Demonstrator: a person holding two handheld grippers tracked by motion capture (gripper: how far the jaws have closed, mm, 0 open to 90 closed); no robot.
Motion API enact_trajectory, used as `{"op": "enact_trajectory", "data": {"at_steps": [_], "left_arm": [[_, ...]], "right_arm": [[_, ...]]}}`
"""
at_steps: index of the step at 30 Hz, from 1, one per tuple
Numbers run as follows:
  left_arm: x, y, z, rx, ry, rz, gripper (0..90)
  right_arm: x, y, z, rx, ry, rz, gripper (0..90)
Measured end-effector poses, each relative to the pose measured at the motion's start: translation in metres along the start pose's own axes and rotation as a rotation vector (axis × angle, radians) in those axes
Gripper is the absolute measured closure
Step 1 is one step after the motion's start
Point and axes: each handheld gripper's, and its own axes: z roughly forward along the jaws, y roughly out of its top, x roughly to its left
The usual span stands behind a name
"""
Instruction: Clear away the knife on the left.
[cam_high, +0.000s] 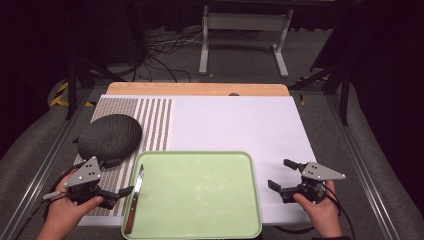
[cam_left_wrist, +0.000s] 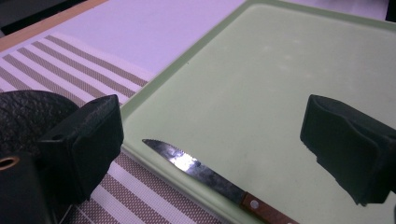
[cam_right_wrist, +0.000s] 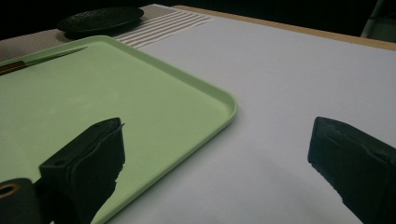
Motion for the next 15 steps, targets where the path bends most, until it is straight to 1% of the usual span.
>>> {"op": "enact_trajectory", "data": {"at_steps": [1, 3, 4, 5, 7, 9, 10, 13, 14, 15], "left_arm": [[0.000, -0.003, -0.001, -0.005, 0.003, 0.000, 6.9], [0.001, -0.008, -0.003, -0.032, 0.016, 0.010, 6.9], [0.001, -0.010, -0.005, -0.052, 0.021, 0.007, 6.9], [0.002, -0.012, -0.007, -0.095, 0.020, 0.001, 7.0], [0.005, -0.015, -0.010, -0.127, 0.009, -0.008, 6.8], [0.009, -0.020, -0.011, -0.141, -0.002, -0.016, 6.1], [0.009, -0.020, -0.011, -0.141, -0.002, -0.016, 6.3], [0.018, -0.027, -0.010, -0.142, 0.006, -0.018, 5.6], [0.020, -0.030, -0.010, -0.146, 0.006, -0.032, 5.5], [0.023, -0.033, -0.010, -0.147, 0.006, -0.036, 5.5]], "right_arm": [[0.000, 0.000, 0.000, 0.000, 0.000, 0.000, 4.6], [0.000, 0.000, 0.000, -0.002, -0.002, -0.001, 4.6], [0.000, 0.000, 0.000, -0.002, -0.004, 0.000, 4.6], [0.000, 0.000, 0.000, -0.003, -0.005, -0.001, 4.6], [0.000, 0.000, 0.000, -0.005, -0.006, 0.000, 4.6], [0.000, 0.000, 0.000, -0.011, -0.008, -0.002, 4.6], [0.000, 0.000, 0.000, -0.011, -0.008, -0.002, 4.6], [0.000, -0.001, -0.001, -0.020, -0.013, -0.001, 4.5], [0.000, -0.001, -0.001, -0.022, -0.013, -0.002, 4.5], [0.000, -0.001, -0.001, -0.022, -0.013, -0.002, 4.5]]}}
